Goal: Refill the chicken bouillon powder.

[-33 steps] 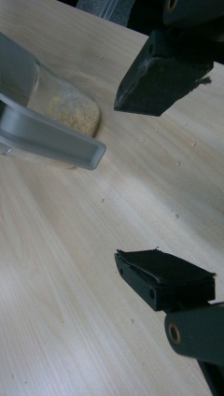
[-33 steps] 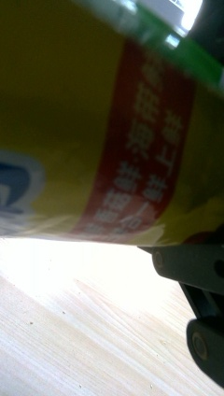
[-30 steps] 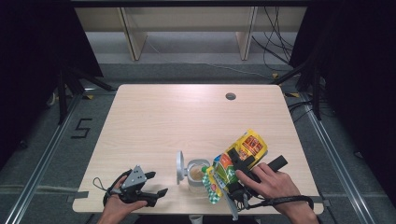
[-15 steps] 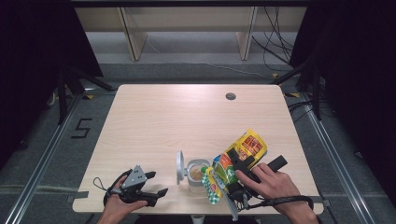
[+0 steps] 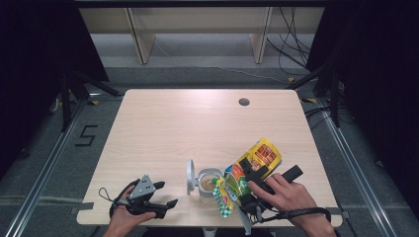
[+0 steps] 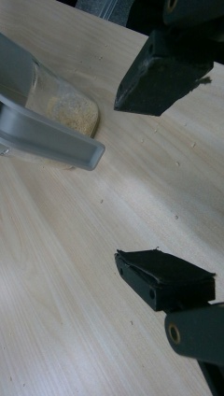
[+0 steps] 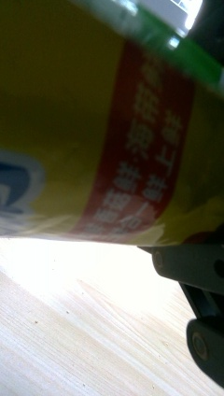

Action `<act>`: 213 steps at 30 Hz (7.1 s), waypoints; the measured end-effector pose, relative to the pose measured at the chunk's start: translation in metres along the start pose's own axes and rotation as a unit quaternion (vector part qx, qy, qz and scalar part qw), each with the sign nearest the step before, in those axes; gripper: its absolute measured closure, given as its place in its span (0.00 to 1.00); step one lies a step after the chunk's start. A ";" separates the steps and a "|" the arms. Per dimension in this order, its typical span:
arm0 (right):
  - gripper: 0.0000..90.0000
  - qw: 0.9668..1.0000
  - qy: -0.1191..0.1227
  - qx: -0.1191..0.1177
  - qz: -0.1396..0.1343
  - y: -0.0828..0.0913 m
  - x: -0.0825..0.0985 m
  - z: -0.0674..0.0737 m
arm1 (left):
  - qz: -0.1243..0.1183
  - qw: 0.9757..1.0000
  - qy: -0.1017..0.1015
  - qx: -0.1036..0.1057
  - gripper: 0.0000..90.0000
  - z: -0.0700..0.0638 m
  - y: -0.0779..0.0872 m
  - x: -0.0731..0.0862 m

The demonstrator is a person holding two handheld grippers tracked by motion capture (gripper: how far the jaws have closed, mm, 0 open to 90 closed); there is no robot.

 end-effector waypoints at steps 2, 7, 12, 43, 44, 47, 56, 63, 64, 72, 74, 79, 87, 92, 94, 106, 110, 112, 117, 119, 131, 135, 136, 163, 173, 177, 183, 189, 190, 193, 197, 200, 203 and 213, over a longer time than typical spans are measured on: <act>0.63 1.000 0.000 0.001 0.000 0.000 -0.001 0.000 | -0.002 1.000 0.001 0.001 0.24 0.000 0.000 0.000; 0.63 1.000 -0.011 -0.001 0.000 0.002 -0.002 0.001 | -0.007 1.000 0.010 0.002 0.24 -0.002 0.000 0.000; 0.63 1.000 0.002 0.001 -0.007 0.002 -0.004 -0.001 | -0.004 1.000 0.018 0.003 0.24 -0.003 0.000 0.000; 0.63 1.000 -0.013 -0.005 0.001 0.001 0.003 0.003 | 0.000 1.000 0.010 0.001 0.24 -0.001 0.000 0.001; 0.63 1.000 -0.004 -0.004 -0.002 0.000 0.002 0.002 | -0.004 1.000 0.016 0.002 0.24 -0.002 0.000 0.000; 0.63 1.000 -0.004 -0.004 -0.005 0.001 0.001 0.001 | 0.001 1.000 0.006 -0.003 0.24 0.000 0.000 0.000; 0.63 1.000 -0.001 -0.001 -0.006 0.002 -0.001 0.000 | -0.005 1.000 0.011 -0.003 0.24 -0.001 0.000 0.000; 0.63 1.000 -0.001 -0.001 -0.010 0.002 -0.002 0.001 | -0.003 1.000 0.011 0.000 0.24 -0.001 0.001 0.000; 0.63 1.000 -0.002 -0.002 -0.009 0.001 -0.002 0.001 | 0.002 1.000 0.011 -0.002 0.24 -0.001 0.001 0.001; 0.63 1.000 -0.003 -0.002 -0.005 0.001 0.002 0.001 | -0.005 1.000 0.010 0.000 0.24 -0.001 0.000 0.000; 0.63 1.000 -0.021 -0.005 0.000 0.002 0.002 0.003 | 0.002 1.000 0.007 -0.004 0.24 0.000 0.000 0.001; 0.63 1.000 -0.004 -0.005 -0.001 0.001 0.004 0.001 | 0.000 1.000 0.009 -0.004 0.24 0.000 0.000 0.000; 0.63 1.000 -0.007 -0.002 -0.002 0.003 0.003 0.001 | 0.004 1.000 0.011 -0.004 0.24 -0.001 0.001 0.001; 0.63 1.000 -0.018 -0.006 0.004 0.003 0.004 0.003 | 0.008 1.000 0.006 -0.005 0.24 0.000 0.000 0.001; 0.63 1.000 -0.019 -0.006 0.004 0.003 0.004 0.003 | -0.003 1.000 0.011 -0.001 0.24 0.000 -0.001 0.000; 0.63 1.000 -0.022 -0.011 0.005 0.000 0.003 0.005 | -0.001 1.000 0.003 0.001 0.24 0.000 -0.001 0.001; 0.63 1.000 -0.022 -0.010 0.004 0.000 0.004 0.005 | -0.004 1.000 0.011 0.001 0.24 0.000 -0.001 0.000; 0.63 1.000 -0.017 -0.009 0.003 0.000 0.005 0.004 | 0.001 1.000 0.006 0.000 0.24 0.001 -0.001 0.000; 0.63 1.000 -0.021 -0.010 0.005 0.000 0.005 0.005 | -0.002 1.000 0.018 0.000 0.24 0.000 -0.001 0.000; 0.63 1.000 -0.022 -0.012 0.007 0.000 0.004 0.005 | -0.003 1.000 0.020 0.002 0.24 -0.001 -0.001 0.001; 0.64 1.000 -0.002 -0.008 0.000 0.000 0.004 0.003 | -0.002 1.000 0.021 0.004 0.25 0.000 -0.001 0.000; 0.64 1.000 -0.001 -0.007 -0.003 0.000 0.002 0.002 | -0.002 1.000 0.019 0.002 0.24 0.000 -0.001 0.001; 0.64 1.000 -0.012 -0.009 0.000 0.001 0.001 0.004 | 0.002 1.000 0.016 -0.001 0.24 0.001 0.000 0.000; 0.64 1.000 -0.002 -0.006 -0.004 0.000 0.002 0.003 | 0.003 1.000 0.014 -0.001 0.25 0.002 0.000 0.001; 0.64 1.000 -0.016 -0.011 0.003 0.001 0.003 0.005 | 0.004 1.000 0.011 -0.001 0.25 0.002 0.000 0.001; 0.64 1.000 -0.004 -0.008 -0.001 0.000 0.004 0.003 | -0.008 1.000 0.026 0.004 0.25 -0.001 -0.001 0.001; 0.64 1.000 -0.004 -0.010 -0.002 -0.001 0.004 0.004 | -0.003 1.000 0.020 0.005 0.24 -0.001 0.000 0.000; 0.64 1.000 -0.002 -0.009 -0.001 0.000 0.004 0.003 | -0.005 1.000 0.017 0.005 0.25 0.000 0.000 0.000; 0.64 1.000 -0.008 -0.009 -0.001 0.000 0.004 0.004 | -0.004 1.000 0.014 0.004 0.24 0.000 0.000 0.000; 0.64 1.000 0.001 -0.008 -0.001 -0.001 0.005 0.003 | -0.010 1.000 0.022 0.003 0.25 -0.002 -0.002 0.000; 0.64 1.000 -0.001 -0.009 -0.003 -0.002 0.005 0.004 | -0.007 1.000 0.024 0.005 0.25 -0.001 -0.001 0.000; 0.64 1.000 -0.020 -0.012 0.004 0.000 0.005 0.006 | -0.002 1.000 0.020 0.005 0.25 -0.001 0.000 0.001; 0.64 1.000 -0.020 -0.012 0.005 0.000 0.005 0.006 | -0.007 1.000 0.022 0.002 0.25 -0.002 -0.001 0.000; 0.64 1.000 -0.003 -0.007 0.002 0.002 0.005 0.003 | -0.003 1.000 0.020 0.004 0.25 -0.001 0.000 0.000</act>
Point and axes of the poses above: each handheld gripper's, and its own axes: y roughly backward along the jaws, x roughly out of its underside, z roughly to its left, the point moved 3 cm from there along -y, roughly forward along the jaws, and after that the axes turned 5 degrees about z, right-handed, at the moved point
